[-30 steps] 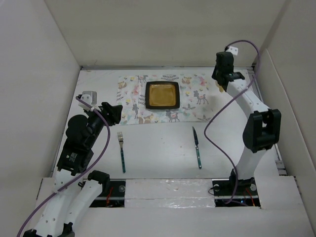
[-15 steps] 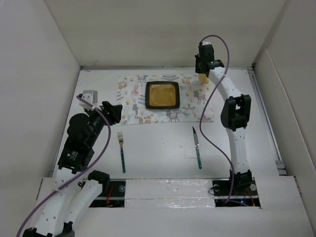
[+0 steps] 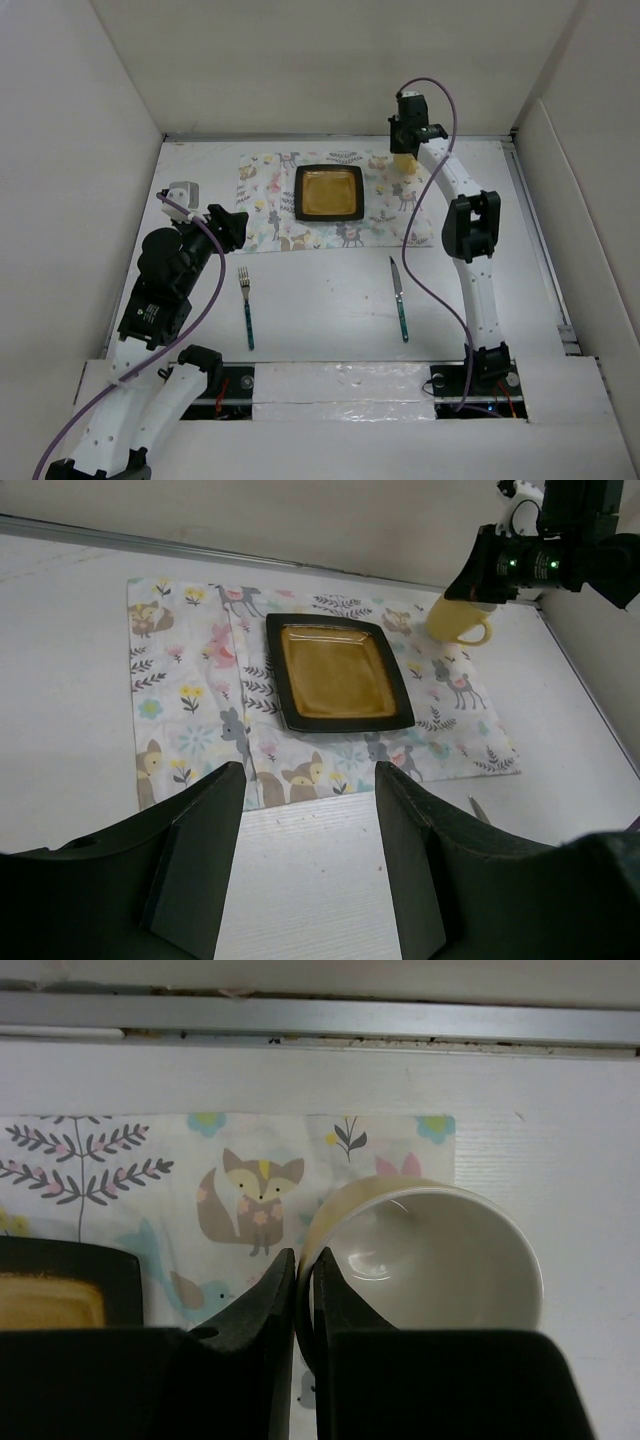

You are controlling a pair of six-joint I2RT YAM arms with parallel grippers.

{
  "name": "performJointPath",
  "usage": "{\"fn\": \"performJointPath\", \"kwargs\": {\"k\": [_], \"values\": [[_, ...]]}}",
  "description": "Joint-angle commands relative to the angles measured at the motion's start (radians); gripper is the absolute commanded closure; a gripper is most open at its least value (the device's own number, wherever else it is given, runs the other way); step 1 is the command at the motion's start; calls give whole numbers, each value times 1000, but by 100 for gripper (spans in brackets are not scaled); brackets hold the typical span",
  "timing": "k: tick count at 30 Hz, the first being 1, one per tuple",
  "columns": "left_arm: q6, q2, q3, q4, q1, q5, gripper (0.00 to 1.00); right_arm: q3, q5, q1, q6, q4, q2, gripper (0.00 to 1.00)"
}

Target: Set the dinner table for one person

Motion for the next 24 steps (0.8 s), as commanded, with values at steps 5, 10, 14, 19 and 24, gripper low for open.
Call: {"fn": "performJointPath", "kwargs": {"k": [5, 10, 14, 19, 24], "values": [[12, -2, 11, 31, 5, -5, 49, 72, -16, 4, 0, 52, 19, 97], [12, 1, 12, 31, 5, -1, 49, 40, 15, 4, -1, 55, -15, 55], [13, 4, 14, 29, 5, 2, 49, 9, 30, 14, 0, 74, -126, 37], [12, 1, 14, 27, 5, -1, 49, -78, 84, 24, 16, 97, -270, 37], [11, -5, 12, 29, 5, 7, 55, -666, 121, 70, 92, 331, -643, 78]]}}
